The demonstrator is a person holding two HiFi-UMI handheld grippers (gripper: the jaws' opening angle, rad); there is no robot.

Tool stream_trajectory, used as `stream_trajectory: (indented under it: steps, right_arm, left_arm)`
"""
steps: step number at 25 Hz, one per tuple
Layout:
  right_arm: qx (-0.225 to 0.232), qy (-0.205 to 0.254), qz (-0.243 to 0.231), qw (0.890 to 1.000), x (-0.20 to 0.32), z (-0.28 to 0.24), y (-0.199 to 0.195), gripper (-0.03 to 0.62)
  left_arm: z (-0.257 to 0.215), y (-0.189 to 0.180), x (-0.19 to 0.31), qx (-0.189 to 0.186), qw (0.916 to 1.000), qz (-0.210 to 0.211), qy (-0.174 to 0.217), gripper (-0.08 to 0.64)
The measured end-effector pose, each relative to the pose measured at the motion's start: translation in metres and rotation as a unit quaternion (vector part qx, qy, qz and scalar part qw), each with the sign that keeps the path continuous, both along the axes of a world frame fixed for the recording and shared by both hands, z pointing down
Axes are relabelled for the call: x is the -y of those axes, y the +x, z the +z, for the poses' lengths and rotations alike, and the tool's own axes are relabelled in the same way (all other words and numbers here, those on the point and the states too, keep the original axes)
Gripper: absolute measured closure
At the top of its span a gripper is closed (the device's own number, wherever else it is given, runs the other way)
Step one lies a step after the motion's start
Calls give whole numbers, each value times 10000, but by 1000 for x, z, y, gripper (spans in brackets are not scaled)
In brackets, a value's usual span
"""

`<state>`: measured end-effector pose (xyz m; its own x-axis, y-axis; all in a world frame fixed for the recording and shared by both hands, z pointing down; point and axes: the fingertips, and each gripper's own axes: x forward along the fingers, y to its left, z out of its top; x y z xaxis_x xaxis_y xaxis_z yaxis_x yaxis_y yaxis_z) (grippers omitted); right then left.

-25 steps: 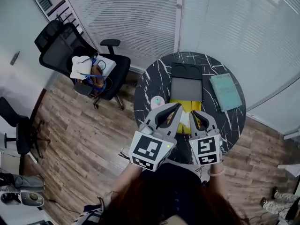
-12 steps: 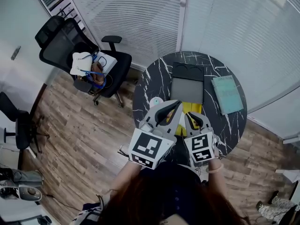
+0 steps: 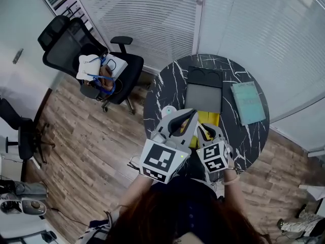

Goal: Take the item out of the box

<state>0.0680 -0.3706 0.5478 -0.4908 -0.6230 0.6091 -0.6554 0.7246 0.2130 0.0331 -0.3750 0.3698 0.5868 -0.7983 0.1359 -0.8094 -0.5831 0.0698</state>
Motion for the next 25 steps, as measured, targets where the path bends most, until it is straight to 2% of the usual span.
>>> stream_trajectory:
  steps: [19,21,22,25]
  right_arm:
    - [-497,-566,-272,9968,6,79,2,565]
    - [-540,-647,-284,9960,5,86,1,549]
    - [-549,-691,-282,9957,5,88,1,521]
    - [-538,-788,-271,9951,4,95,0,518]
  left_arm:
    - [20,5,13,138,9997,-7,-206,534]
    - [22,5,14,141,9996,-9,-248,534]
    - [23,5,14,132,9995,-5,-273,534]
    - [26,6,14,74,9993,23,-356,534]
